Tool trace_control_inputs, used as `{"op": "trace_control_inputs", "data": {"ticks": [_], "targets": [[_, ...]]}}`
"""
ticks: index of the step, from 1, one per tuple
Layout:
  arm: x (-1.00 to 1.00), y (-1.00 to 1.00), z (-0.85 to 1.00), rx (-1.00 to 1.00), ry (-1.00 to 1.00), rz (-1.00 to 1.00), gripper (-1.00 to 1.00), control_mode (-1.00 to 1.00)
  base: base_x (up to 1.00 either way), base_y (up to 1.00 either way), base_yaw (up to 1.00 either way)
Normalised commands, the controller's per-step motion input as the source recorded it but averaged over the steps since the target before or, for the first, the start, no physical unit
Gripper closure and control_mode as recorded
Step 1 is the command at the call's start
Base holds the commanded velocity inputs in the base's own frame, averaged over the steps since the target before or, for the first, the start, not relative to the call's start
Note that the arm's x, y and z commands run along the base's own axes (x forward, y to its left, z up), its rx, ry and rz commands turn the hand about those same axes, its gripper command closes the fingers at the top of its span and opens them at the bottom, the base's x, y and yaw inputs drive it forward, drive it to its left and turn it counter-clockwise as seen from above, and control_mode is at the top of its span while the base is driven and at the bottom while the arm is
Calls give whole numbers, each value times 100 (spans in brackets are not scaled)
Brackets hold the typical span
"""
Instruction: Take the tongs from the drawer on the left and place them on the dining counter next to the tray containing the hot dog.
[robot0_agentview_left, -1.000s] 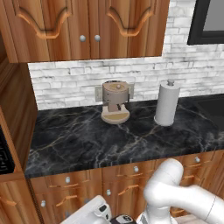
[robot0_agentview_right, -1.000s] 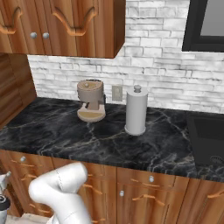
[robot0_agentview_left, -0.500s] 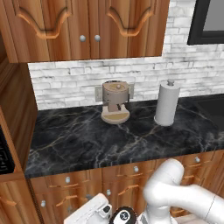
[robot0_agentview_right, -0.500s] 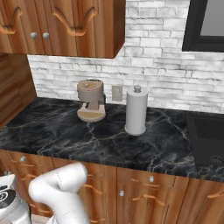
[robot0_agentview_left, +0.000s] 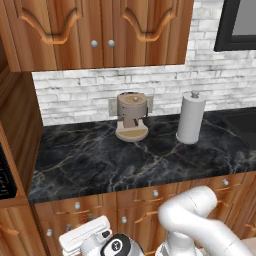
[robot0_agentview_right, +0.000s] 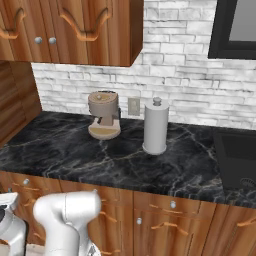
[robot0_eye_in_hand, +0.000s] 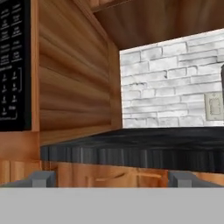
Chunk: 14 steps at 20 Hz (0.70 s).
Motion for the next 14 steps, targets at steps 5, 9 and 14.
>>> {"op": "trace_control_inputs", "data": {"ticks": [5,9,14], "targets": [[65,0,-24,1,0,-10,-100,-100,0,0,0],[31,0,-53,5,2,-7,-100,-100,0,0,0],[16,1,-59,13,1,-16,-100,-100,0,0,0]]}}
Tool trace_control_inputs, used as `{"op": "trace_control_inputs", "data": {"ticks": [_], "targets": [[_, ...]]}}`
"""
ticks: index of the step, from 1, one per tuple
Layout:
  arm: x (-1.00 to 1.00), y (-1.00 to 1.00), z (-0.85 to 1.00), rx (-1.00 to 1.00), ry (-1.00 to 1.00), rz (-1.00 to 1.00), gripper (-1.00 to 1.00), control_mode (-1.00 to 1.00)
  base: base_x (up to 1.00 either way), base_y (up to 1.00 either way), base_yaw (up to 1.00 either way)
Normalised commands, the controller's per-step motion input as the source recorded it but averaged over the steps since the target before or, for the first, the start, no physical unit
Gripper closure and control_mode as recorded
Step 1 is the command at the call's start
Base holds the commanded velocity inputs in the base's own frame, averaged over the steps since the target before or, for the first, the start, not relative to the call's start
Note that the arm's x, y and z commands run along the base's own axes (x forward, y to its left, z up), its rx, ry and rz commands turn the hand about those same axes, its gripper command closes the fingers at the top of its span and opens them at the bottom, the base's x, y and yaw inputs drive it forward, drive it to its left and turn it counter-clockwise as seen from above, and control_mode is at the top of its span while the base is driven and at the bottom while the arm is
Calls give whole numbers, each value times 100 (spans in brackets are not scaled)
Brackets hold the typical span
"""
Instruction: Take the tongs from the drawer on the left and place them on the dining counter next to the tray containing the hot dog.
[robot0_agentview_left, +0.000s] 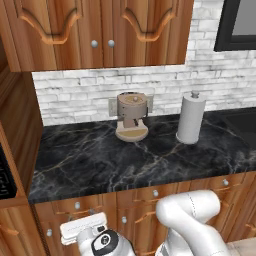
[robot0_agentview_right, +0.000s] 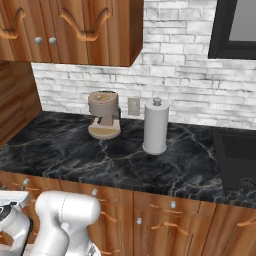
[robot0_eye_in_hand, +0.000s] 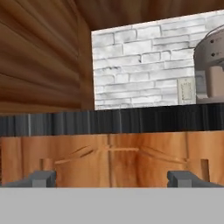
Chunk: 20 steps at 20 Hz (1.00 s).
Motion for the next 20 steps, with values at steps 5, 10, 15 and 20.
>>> {"op": "trace_control_inputs", "data": {"ticks": [5,10,15,20], "targets": [[30,3,-28,16,0,-19,-100,-100,0,0,0],[44,0,-23,5,0,-14,-100,-100,0,0,0],[51,0,-13,-2,0,-2,-100,-100,0,0,0],[42,0,-37,-6,4,0,-100,-100,0,0,0]]}}
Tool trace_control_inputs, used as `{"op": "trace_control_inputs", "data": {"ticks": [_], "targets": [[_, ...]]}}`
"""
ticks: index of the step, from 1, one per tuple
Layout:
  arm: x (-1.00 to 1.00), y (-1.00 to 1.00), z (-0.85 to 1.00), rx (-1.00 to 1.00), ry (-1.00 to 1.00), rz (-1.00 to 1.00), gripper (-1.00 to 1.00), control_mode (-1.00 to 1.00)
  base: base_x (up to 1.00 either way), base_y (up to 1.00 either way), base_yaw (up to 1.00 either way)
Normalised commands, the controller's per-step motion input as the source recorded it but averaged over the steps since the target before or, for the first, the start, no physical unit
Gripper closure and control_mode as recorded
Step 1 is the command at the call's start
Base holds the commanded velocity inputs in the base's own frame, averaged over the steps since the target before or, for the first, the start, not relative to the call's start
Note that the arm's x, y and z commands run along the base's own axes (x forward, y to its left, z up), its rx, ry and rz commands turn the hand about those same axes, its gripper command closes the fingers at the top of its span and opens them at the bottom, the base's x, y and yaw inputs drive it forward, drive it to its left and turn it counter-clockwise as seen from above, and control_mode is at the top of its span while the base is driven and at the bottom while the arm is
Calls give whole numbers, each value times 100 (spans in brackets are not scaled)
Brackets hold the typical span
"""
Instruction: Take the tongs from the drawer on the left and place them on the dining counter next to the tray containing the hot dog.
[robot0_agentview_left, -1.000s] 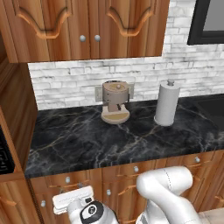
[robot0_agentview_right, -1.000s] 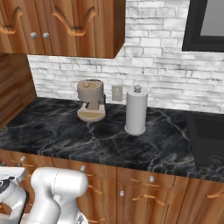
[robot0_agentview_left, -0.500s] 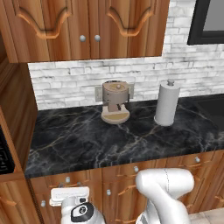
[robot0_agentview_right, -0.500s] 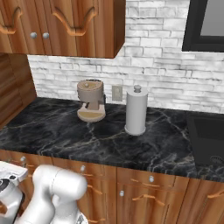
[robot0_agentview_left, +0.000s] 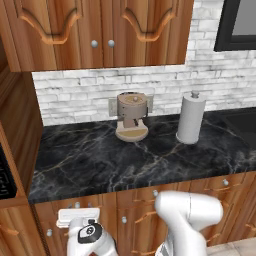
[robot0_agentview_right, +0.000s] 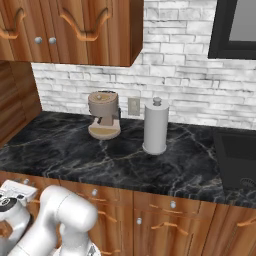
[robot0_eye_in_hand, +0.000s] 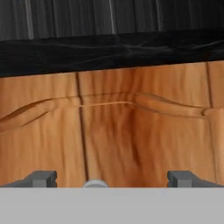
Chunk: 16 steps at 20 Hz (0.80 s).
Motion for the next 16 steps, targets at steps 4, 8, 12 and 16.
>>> {"op": "trace_control_inputs", "data": {"ticks": [4,8,12,16], "targets": [[31,4,-47,-6,9,0,-100,-100,0,0,0],[8,40,-32,-3,5,0,-100,-100,0,0,0],[1,42,-20,-2,1,0,-100,-100,0,0,0],[3,2,0,0,0,0,100,-100,0,0,0]]}}
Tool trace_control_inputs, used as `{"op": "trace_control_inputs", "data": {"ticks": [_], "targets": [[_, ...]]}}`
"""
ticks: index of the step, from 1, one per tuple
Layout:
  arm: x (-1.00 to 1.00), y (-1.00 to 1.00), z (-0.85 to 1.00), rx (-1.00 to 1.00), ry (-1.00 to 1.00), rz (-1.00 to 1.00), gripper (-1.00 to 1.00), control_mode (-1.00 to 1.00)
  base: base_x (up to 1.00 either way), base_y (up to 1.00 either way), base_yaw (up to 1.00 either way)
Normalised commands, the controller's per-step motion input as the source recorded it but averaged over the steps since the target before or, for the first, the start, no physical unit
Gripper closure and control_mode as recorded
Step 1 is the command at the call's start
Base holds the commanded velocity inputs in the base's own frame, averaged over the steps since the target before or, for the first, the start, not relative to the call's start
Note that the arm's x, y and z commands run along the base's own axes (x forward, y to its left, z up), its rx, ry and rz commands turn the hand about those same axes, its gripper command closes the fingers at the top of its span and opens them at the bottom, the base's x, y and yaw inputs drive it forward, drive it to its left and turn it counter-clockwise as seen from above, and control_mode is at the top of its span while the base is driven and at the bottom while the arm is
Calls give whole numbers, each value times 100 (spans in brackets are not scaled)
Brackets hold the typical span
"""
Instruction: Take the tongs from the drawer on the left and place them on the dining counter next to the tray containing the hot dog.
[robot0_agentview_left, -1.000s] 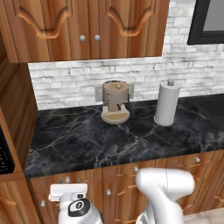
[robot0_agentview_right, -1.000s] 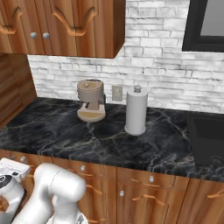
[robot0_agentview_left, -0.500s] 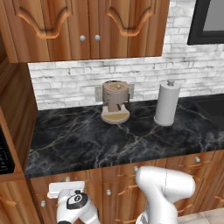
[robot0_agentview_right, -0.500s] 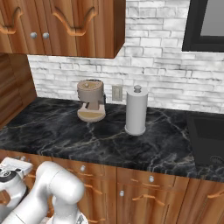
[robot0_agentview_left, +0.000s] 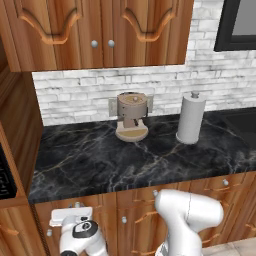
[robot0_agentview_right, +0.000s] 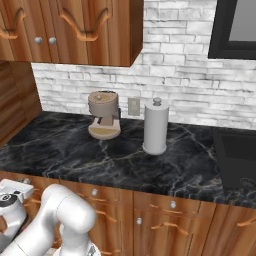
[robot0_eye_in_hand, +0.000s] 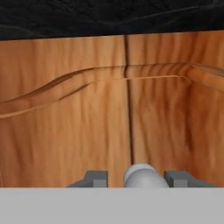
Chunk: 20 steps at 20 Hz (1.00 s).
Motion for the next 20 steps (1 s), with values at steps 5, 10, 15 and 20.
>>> {"op": "trace_control_inputs", "data": {"ticks": [5,10,15,20], "targets": [[-7,0,0,0,0,0,100,-100,0,0,0],[-83,-6,-1,0,0,0,100,-100,0,0,0],[-100,-23,-8,0,0,0,100,-100,0,0,0],[-100,-32,-17,0,0,0,100,-100,0,0,0]]}}
